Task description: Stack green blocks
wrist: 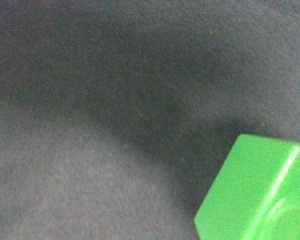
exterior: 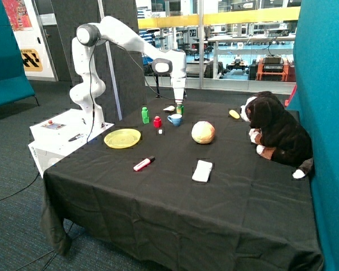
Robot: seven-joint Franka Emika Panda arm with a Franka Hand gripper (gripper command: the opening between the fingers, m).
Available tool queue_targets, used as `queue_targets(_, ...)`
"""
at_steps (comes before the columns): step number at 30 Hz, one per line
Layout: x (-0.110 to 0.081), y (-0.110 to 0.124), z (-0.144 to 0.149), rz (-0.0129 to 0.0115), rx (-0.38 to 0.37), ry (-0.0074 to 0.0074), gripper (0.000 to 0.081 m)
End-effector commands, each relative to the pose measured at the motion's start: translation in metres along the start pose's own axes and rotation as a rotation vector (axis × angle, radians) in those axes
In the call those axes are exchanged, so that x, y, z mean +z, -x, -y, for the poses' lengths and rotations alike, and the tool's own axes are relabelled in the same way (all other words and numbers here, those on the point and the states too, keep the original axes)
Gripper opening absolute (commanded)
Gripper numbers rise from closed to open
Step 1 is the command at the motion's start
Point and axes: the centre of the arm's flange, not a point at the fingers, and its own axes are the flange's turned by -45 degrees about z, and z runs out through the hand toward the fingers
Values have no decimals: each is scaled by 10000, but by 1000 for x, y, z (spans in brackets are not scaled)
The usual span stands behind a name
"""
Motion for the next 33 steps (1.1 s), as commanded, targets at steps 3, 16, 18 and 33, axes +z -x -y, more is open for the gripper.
queue_targets(3,-17,16,-1,-10,-34,-13,0)
queue_targets(16,-36,27,12,-11,-443,-13,0)
queue_targets(18,-39,33,12,-11,-431,-13,0)
queue_targets(33,-45,80,4,-10,-165,-13,0)
